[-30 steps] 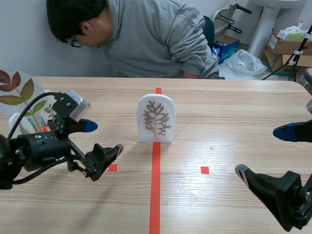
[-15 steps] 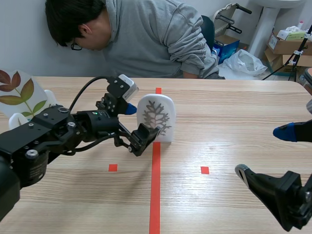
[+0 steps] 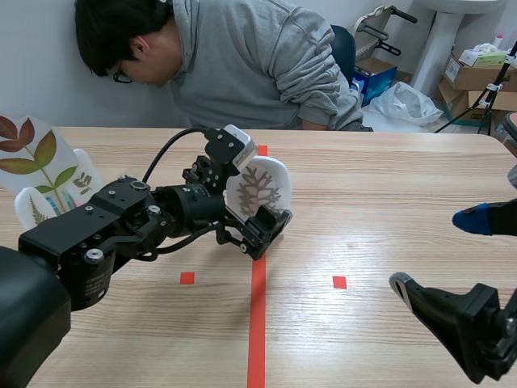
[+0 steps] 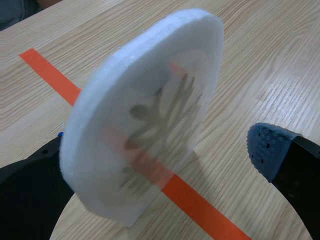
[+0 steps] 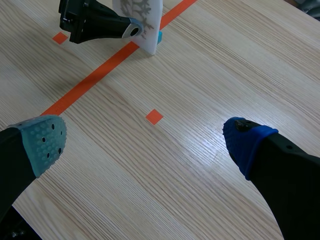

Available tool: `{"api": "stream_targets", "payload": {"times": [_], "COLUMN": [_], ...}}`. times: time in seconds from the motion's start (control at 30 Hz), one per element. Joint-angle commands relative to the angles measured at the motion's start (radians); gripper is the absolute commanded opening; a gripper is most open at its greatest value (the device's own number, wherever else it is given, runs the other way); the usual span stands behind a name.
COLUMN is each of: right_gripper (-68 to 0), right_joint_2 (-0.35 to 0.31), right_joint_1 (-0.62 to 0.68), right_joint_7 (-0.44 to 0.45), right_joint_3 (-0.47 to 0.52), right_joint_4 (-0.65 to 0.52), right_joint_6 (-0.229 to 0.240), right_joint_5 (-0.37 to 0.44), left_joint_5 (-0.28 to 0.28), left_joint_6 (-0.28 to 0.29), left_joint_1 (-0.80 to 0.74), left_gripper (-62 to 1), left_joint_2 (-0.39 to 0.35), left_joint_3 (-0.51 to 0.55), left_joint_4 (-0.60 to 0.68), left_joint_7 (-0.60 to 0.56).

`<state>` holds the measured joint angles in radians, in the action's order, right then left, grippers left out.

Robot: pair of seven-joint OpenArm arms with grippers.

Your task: Do the leaf sorting experiment

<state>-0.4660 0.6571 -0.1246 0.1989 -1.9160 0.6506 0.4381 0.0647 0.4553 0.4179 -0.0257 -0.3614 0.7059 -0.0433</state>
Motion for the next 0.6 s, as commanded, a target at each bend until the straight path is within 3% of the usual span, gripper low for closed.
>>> {"api": "stream_targets", "payload": {"times": [0.0, 0.1, 0.23, 0.43, 0.57], "right_gripper": [-1.9, -1.9, -1.9, -1.9, -1.9], "right_joint_2": [-0.010, -0.010, -0.010, -0.010, -0.010], "right_joint_1": [-0.011, -0.011, -0.011, -0.011, -0.011], "right_joint_7": [0.011, 0.011, 0.011, 0.011, 0.011], "right_joint_3": [0.003, 0.003, 0.003, 0.003, 0.003], "right_joint_4": [-0.014, -0.014, -0.014, -0.014, -0.014], "right_joint_6": [-0.002, -0.002, -0.002, -0.002, -0.002], "right_joint_5": [0.011, 0.011, 0.011, 0.011, 0.011], "left_joint_5": [0.008, 0.008, 0.008, 0.008, 0.008], "left_joint_6": [0.001, 0.000, 0.000, -0.008, -0.008], "left_joint_1": [0.014, 0.014, 0.014, 0.011, 0.011], "left_gripper": [-9.8, -21.8, -28.9, -45.0, -51.3], "left_joint_2": [-0.008, -0.008, -0.008, -0.008, -0.008], "left_joint_3": [0.001, 0.001, 0.001, 0.001, 0.001], "left_joint_4": [0.019, 0.019, 0.019, 0.019, 0.019], "left_joint_7": [-0.019, -0.019, -0.021, -0.037, -0.047]}}
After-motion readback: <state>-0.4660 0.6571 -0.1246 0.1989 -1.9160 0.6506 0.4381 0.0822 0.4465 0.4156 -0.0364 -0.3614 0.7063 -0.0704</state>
